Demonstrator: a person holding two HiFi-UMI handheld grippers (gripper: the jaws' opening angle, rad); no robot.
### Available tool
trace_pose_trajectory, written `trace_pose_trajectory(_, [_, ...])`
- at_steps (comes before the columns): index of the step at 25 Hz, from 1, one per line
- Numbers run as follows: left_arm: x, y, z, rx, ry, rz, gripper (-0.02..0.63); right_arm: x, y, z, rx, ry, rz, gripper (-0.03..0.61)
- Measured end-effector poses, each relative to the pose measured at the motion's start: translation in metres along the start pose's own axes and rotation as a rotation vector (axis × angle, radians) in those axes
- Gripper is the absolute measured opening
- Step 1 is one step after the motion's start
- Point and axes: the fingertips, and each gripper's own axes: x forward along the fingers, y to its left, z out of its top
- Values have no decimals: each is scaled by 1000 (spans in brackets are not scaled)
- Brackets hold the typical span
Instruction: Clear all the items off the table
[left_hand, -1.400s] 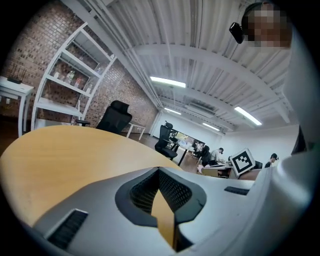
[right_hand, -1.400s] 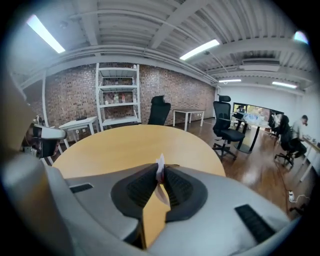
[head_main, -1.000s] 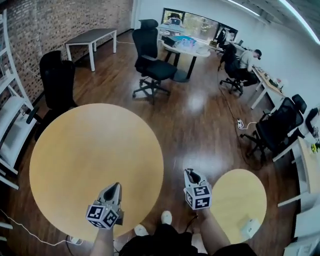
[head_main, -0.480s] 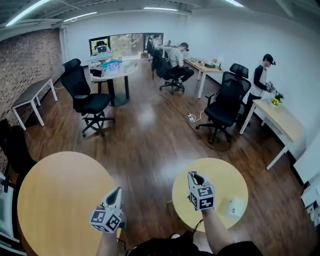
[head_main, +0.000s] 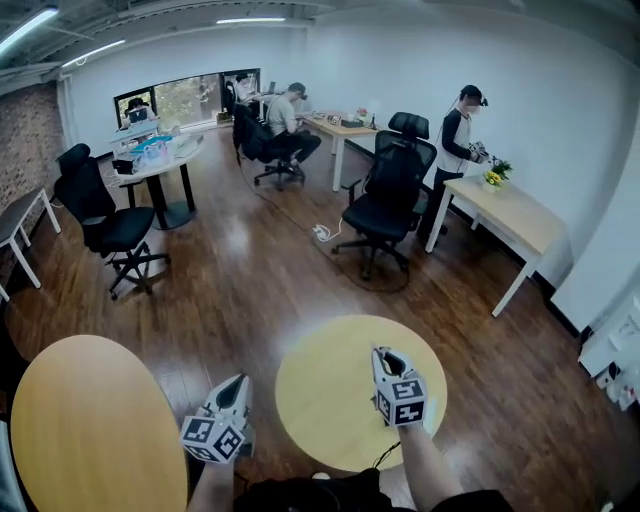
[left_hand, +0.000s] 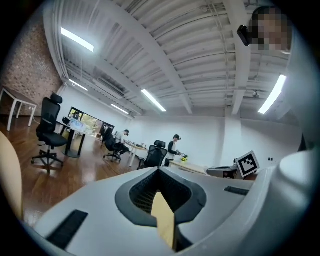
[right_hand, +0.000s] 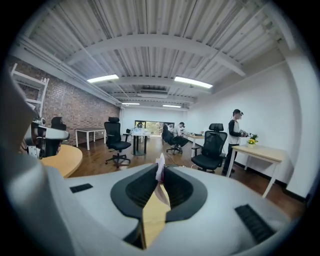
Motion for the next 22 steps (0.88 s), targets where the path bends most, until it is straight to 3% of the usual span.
trace_pose_trajectory(6, [56,-41,-21,5,64,-175,-9,-23,-42,-11,52,-21,-118,38])
trace_pose_trajectory(11, [80,-53,-28,3,104,-246,-9,-35,-46,-23,73,-5,-158,38])
trace_pose_trajectory(18, [83,-48,-55,2,181,-275,-9,-25,-36,-52,87,73,-164,38])
trace_pose_trajectory(22, [74,-35,-77,-31,245,-245,-9,-12,-27,-84,100,161,-144,38])
